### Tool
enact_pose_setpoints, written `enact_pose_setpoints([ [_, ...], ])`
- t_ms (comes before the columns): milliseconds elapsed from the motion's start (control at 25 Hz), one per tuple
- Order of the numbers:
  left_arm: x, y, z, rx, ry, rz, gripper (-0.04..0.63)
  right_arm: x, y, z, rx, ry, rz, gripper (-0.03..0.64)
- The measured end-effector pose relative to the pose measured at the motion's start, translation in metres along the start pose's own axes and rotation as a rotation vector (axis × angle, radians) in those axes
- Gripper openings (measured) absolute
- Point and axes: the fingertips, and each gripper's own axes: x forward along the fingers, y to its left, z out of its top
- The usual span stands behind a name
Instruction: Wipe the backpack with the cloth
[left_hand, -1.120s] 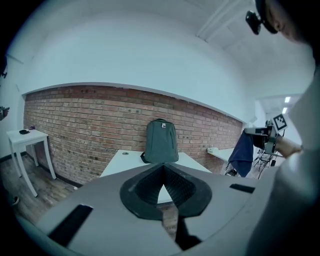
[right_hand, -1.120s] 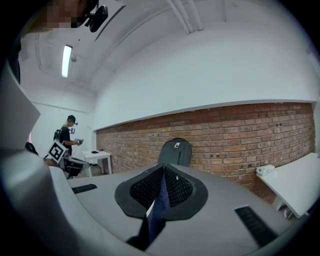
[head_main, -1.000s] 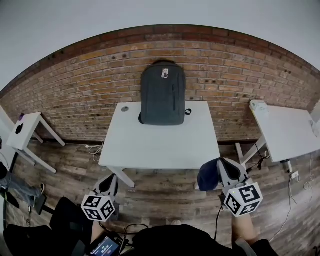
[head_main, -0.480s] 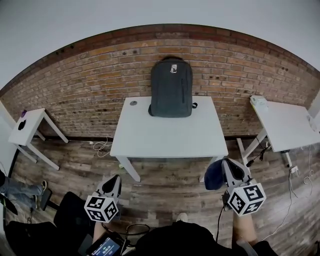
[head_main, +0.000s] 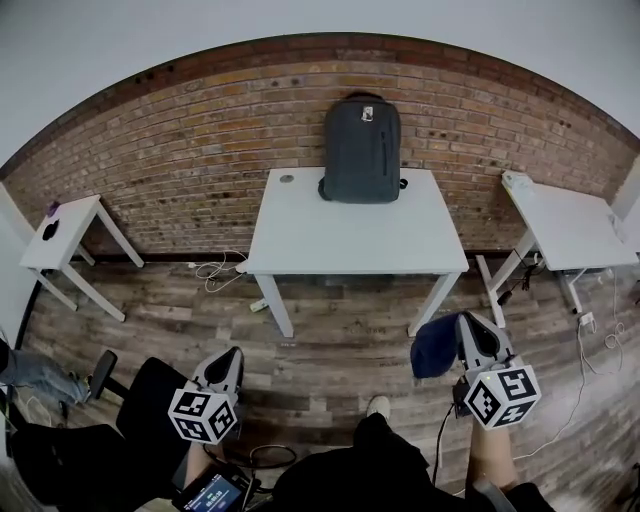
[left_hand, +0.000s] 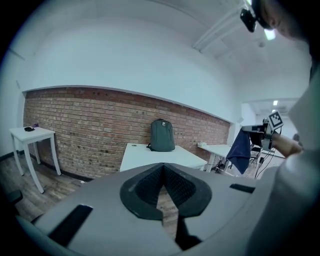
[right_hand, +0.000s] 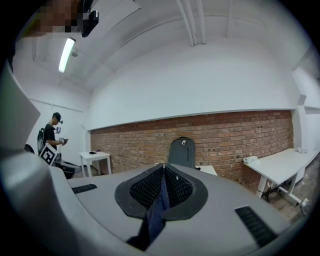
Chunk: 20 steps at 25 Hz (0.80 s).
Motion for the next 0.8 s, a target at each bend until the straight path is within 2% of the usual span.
enact_pose_setpoints([
  [360,-0.062,-0.001,-0.019,0.001,-0.018,-0.035,-0.003,-0.076,0.042,-0.002,-0.021,-0.013,-0.053,0.009],
  [560,-0.073,-0.016,-0.025,0.01,-0.009,-0.071,-0.003,-0.111,0.049,-0.001,-0.019,-0.043,-0.07,0.009],
  [800,-0.079,-0.032,-0.025,0.016,-0.022,-0.07,-0.003,-0.133,0.045,-0.002,-0.04,-0.064,-0.052,0.009],
])
